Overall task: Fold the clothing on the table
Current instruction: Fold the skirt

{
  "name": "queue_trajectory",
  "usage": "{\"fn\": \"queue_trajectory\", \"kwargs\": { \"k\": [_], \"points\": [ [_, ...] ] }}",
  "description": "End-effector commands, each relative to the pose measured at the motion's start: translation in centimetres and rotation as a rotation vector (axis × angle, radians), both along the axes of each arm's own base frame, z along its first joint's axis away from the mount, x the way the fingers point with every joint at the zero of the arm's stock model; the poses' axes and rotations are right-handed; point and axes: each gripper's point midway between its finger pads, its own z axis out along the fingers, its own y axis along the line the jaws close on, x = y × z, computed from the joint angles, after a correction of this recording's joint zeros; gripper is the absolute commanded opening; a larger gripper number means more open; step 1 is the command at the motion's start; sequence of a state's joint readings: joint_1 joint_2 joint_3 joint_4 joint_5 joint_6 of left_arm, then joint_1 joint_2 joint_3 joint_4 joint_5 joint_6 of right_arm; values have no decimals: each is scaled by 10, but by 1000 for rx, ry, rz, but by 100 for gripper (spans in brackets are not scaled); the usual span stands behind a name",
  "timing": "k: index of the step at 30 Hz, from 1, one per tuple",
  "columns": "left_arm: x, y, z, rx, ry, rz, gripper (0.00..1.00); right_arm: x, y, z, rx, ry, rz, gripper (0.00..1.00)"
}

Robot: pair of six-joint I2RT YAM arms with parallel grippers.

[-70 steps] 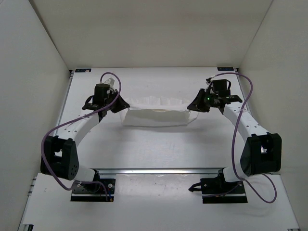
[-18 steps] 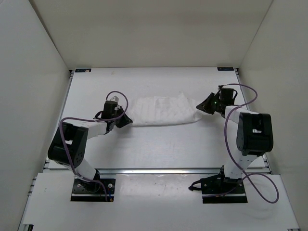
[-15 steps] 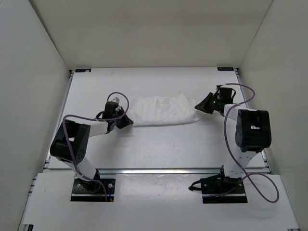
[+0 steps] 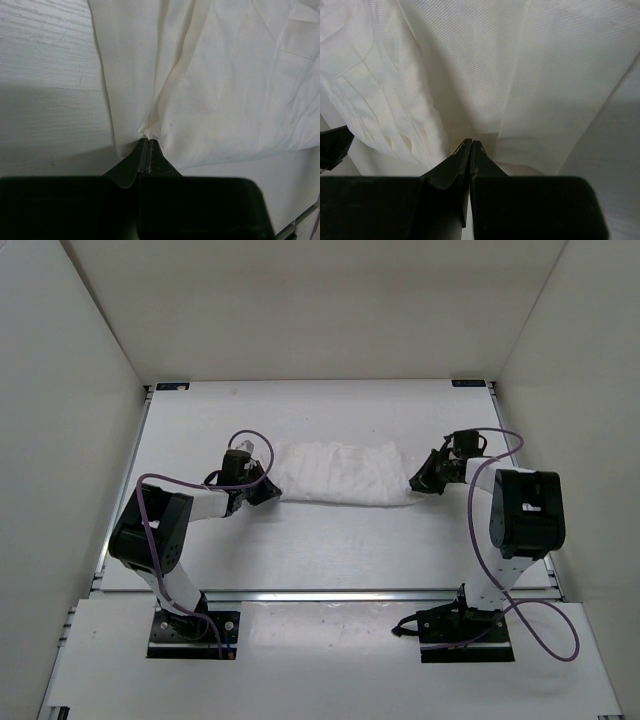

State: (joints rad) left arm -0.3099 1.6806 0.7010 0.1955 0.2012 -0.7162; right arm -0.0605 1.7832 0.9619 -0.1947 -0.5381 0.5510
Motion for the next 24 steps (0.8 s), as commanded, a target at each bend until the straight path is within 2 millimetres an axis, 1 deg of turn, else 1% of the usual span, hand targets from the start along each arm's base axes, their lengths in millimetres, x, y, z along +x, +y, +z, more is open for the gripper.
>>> {"fn": "queue_trajectory", "kwargs": {
  "k": [1,2,4,6,7,8,9,10,11,12,13,14,15,16,17,18,19,20,21,22,23,24],
  "points": [
    [-1,-1,5,4,-24,-1,0,-22,-11,15,-66,14,-19,0],
    [-3,1,3,3,-15,-1,0,-25,-12,17,-89,13,-6,0],
    [-3,2,4,4,-19,2,0,-34,-20,16,-167,35,-5,0],
    [-5,2,3,7,-16,3,0,-43,-20,13,-209,65,9,0],
    [-7,2,2,6,-11,-2,0,-45,-25,14,-239,65,10,0],
    [-7,3,2,9,-13,2,0,-52,-20,11,-256,92,34,0],
    [-8,4,0,14,-14,-2,0,-57,-22,8,-310,118,48,0],
    [-6,3,2,10,-17,0,0,-58,-28,6,-378,131,34,1],
    [-10,4,1,15,-10,-3,0,-62,-25,6,-403,142,50,0],
    [-9,7,1,21,-12,10,0,-62,-22,7,-406,123,47,0],
    [-11,5,4,16,-16,1,0,-62,-15,13,-359,98,45,0],
    [-15,7,1,21,-3,1,0,-61,-16,12,-323,80,25,1],
    [-18,8,-1,21,3,0,0,-62,-11,15,-252,43,7,11],
    [-19,8,2,20,-7,-4,0,-61,-5,27,-191,-2,-3,17],
    [-20,8,6,22,-22,-11,0,-63,-3,24,-157,-37,-4,27],
    [-25,7,4,22,-8,-13,0,-59,0,33,-137,-101,-20,39],
    [-28,7,3,25,-2,-21,0,-57,-8,39,-111,-132,-65,50],
    [-30,7,5,29,-7,-25,0,-56,-8,42,-100,-145,-69,56],
    [-33,6,4,29,-4,-29,0,-59,-8,40,-85,-137,-80,66],
    [-34,3,8,23,-15,-41,0,-58,-10,40,-73,-133,-92,72],
    [-34,2,9,28,-21,-40,0,-59,-6,38,-46,-124,-79,80],
    [-37,1,9,29,-19,-43,0,-57,-5,38,-24,-131,-79,83]
  ]
}}
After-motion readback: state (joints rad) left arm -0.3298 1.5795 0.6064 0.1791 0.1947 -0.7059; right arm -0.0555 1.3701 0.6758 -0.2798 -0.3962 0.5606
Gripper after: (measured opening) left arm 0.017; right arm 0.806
